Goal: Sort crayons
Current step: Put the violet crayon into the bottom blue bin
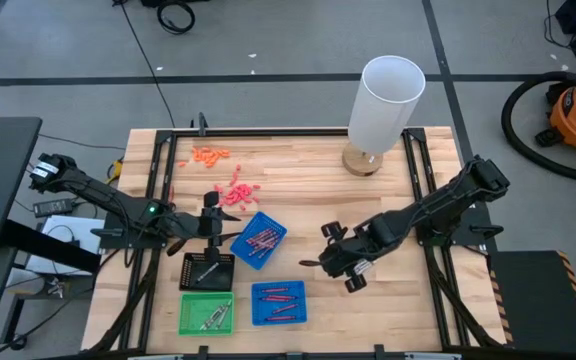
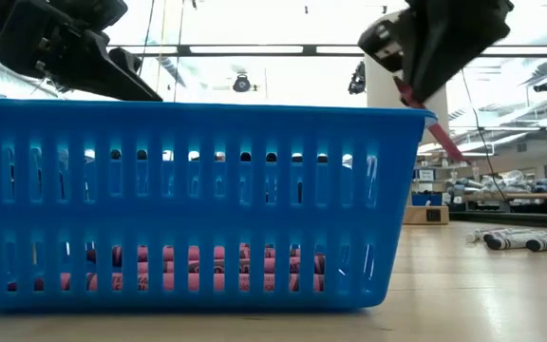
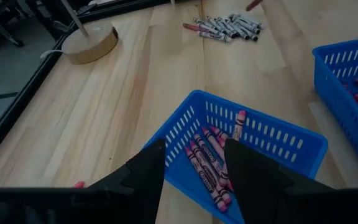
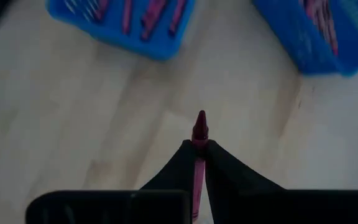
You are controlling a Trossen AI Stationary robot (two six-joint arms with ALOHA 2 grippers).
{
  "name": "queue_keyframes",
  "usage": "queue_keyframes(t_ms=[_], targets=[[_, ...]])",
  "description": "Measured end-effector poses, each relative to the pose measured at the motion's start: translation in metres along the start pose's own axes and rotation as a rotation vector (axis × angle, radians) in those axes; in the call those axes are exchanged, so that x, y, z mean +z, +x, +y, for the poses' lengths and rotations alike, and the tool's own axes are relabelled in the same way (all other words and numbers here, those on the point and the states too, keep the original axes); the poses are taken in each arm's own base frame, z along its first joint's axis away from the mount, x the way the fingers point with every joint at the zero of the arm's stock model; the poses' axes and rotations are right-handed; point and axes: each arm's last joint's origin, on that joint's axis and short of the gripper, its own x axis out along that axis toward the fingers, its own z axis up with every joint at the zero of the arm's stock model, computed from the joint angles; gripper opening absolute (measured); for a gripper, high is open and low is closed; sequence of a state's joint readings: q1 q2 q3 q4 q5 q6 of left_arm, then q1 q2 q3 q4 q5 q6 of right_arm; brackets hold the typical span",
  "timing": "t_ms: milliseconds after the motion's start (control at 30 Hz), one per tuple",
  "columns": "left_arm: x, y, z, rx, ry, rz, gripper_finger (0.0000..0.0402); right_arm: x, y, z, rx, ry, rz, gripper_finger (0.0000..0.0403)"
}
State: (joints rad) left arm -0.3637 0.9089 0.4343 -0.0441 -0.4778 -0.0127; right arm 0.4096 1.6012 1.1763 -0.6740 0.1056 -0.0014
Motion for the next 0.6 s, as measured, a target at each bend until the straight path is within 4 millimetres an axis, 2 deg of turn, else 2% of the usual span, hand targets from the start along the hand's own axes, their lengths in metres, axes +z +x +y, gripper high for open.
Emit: queue_keyframes(t_ms=[400, 600], targets=[[0.006, 0.000, 0.000, -0.001, -0.036, -0.061, 0.0176, 0.026, -0.002, 0.002, 0.044, -0.037, -0.274, 0.0029], [0.008, 0.000, 0.000, -0.003, -0.090, -0.075, 0.0176, 0.031, 0.017, 0.005, 0.074, -0.071, -0.296, 0.0029]])
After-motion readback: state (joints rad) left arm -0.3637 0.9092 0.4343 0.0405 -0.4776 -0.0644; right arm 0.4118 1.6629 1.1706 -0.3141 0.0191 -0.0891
